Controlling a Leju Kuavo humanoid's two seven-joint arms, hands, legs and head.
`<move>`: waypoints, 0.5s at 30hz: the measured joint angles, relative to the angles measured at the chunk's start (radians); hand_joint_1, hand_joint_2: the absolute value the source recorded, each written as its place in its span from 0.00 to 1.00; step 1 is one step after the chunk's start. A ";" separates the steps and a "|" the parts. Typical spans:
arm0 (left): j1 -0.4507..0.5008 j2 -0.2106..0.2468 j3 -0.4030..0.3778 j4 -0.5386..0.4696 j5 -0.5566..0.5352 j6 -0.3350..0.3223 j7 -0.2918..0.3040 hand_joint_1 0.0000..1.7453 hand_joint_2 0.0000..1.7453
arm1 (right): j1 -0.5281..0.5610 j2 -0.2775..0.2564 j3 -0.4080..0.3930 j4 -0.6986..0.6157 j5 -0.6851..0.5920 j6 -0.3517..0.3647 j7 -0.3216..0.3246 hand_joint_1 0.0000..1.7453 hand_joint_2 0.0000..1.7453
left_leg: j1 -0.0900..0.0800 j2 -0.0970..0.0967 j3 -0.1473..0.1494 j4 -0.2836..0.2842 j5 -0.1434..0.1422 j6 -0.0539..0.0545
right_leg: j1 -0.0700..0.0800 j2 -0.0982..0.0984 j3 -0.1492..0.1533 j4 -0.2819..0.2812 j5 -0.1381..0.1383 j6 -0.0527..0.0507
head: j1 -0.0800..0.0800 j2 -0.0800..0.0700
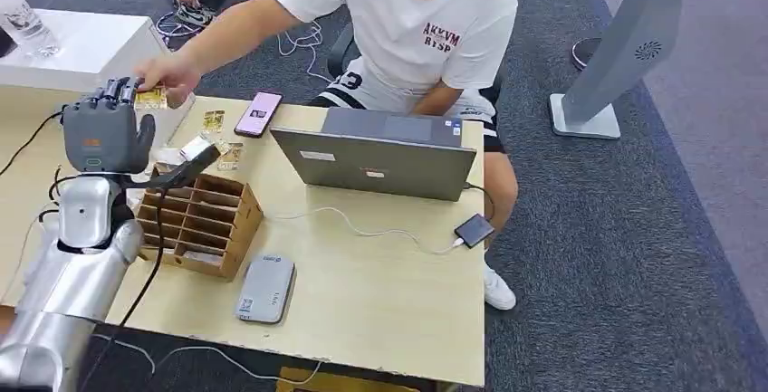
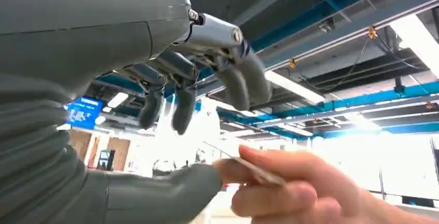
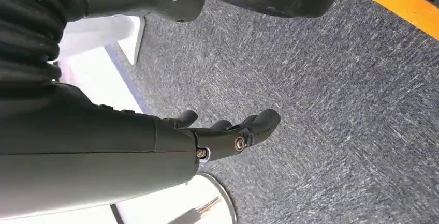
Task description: Pass the card to the sensor for recognition and then transmit it.
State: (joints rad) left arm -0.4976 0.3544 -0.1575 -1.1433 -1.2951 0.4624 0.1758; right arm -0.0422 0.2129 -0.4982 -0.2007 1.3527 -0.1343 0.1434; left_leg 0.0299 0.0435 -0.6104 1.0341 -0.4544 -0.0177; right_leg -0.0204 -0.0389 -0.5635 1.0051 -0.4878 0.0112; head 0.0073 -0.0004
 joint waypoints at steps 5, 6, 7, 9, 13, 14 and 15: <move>0.089 -0.013 0.019 -0.086 0.167 0.043 -0.131 0.00 1.00 | 0.002 -0.001 0.000 0.000 -0.010 -0.013 -0.006 0.00 1.00 | 0.000 0.002 0.000 0.000 -0.002 0.000 | 0.000 0.002 -0.001 0.000 0.000 0.000 | 0.000 0.000; 0.111 -0.015 0.025 -0.115 0.183 0.043 -0.139 0.00 1.00 | 0.003 -0.002 0.000 0.000 -0.010 -0.013 -0.007 0.00 1.00 | 0.000 0.002 0.000 0.000 -0.002 0.001 | 0.000 0.002 -0.001 0.000 -0.001 0.000 | 0.000 0.000; 0.125 -0.017 0.030 -0.130 0.189 0.043 -0.144 0.00 1.00 | 0.003 -0.002 0.000 0.000 -0.010 -0.013 -0.008 0.00 1.00 | 0.000 0.002 0.000 0.000 -0.002 0.001 | 0.000 0.001 -0.001 0.000 -0.001 0.000 | 0.000 0.000; 0.145 -0.018 0.040 -0.161 0.194 0.042 -0.146 0.00 1.00 | 0.003 -0.003 0.000 0.000 -0.010 -0.013 -0.008 0.00 1.00 | 0.000 0.002 0.000 0.000 -0.002 0.001 | 0.000 0.001 -0.001 0.000 -0.001 0.000 | 0.000 0.000; 0.161 -0.020 0.051 -0.190 0.207 0.041 -0.152 0.00 1.00 | 0.003 -0.003 0.000 0.000 -0.011 -0.014 -0.008 0.00 1.00 | 0.000 0.002 0.000 0.000 -0.002 0.001 | 0.000 0.001 -0.001 0.000 -0.001 0.000 | 0.000 0.000; 0.168 -0.019 0.054 -0.200 0.243 0.036 -0.172 0.00 1.00 | 0.003 -0.003 0.000 0.000 -0.019 -0.020 -0.008 0.00 1.00 | 0.000 0.002 0.000 0.000 -0.002 0.001 | 0.000 0.001 0.000 0.000 -0.001 0.000 | 0.000 0.000; 0.180 -0.019 0.060 -0.216 0.303 0.027 -0.199 0.00 1.00 | 0.004 -0.003 -0.001 0.000 -0.028 -0.026 -0.008 0.00 1.00 | 0.000 0.002 0.000 0.000 -0.002 0.001 | 0.000 0.002 0.000 0.000 -0.001 0.000 | 0.000 0.000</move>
State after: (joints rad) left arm -0.3179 0.3349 -0.0972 -1.3596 -0.9920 0.4894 -0.0234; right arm -0.0384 0.2098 -0.4990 -0.2007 1.3248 -0.1602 0.1358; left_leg 0.0299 0.0457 -0.6107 1.0339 -0.4564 -0.0166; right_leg -0.0203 -0.0374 -0.5638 1.0051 -0.4887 0.0111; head 0.0073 -0.0004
